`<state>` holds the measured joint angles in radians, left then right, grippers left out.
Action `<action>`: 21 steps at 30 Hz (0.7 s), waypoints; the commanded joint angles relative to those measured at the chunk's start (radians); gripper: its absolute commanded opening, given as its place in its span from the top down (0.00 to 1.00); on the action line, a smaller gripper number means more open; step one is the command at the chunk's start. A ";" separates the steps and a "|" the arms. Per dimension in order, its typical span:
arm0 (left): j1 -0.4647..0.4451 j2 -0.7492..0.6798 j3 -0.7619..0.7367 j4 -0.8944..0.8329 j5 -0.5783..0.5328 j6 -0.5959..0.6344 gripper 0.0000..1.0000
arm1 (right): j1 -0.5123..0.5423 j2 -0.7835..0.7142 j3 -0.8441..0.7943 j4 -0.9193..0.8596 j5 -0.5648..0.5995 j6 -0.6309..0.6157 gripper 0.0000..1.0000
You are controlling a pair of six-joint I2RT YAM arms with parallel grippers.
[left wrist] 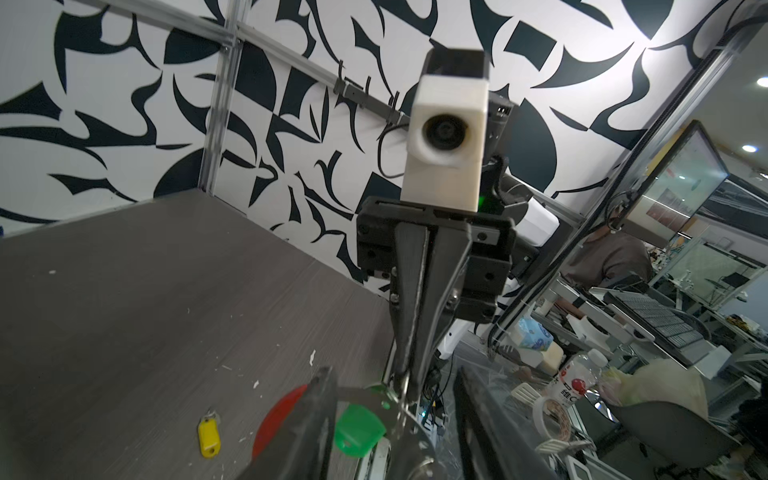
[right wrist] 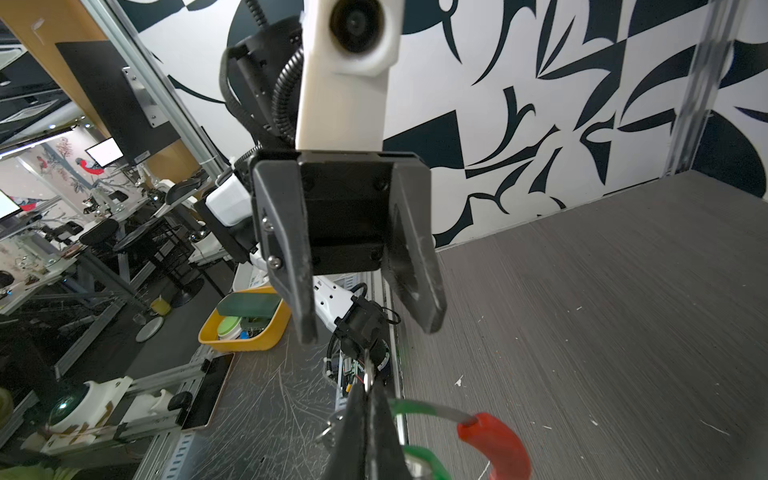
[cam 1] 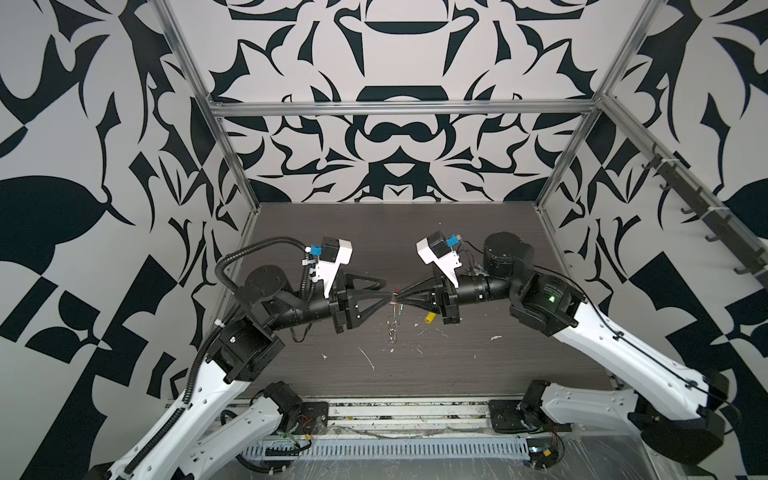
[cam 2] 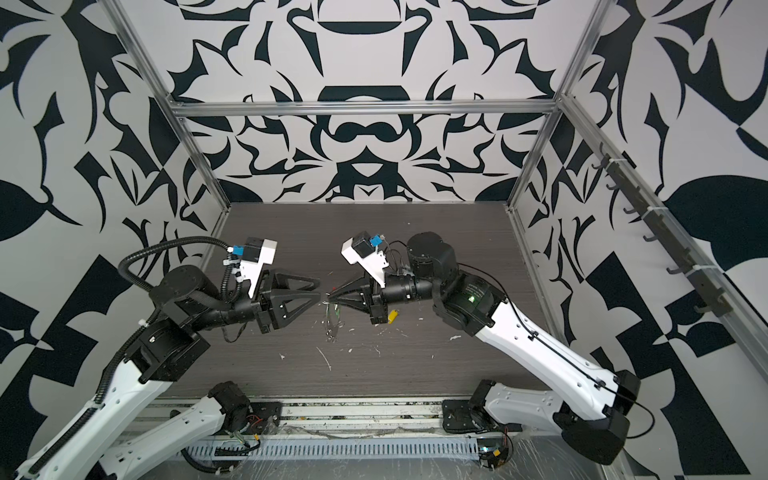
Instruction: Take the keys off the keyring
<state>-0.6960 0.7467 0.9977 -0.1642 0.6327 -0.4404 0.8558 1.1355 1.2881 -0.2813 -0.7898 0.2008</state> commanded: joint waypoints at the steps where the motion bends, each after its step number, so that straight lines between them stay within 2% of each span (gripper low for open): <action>1: -0.001 0.014 0.060 -0.138 0.070 0.059 0.52 | -0.017 0.011 0.073 -0.083 -0.079 -0.065 1.00; 9: -0.002 0.053 0.106 -0.196 0.114 0.080 0.64 | -0.038 0.041 0.123 -0.137 -0.109 -0.082 1.00; 18: -0.002 0.083 0.124 -0.216 0.119 0.085 0.68 | -0.039 0.059 0.145 -0.154 -0.117 -0.087 1.00; 21: -0.002 0.089 0.129 -0.218 0.120 0.087 0.74 | -0.038 0.063 0.151 -0.160 -0.122 -0.090 1.00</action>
<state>-0.6960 0.8364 1.0935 -0.3645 0.7311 -0.3702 0.8196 1.2015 1.3891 -0.4591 -0.8833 0.1268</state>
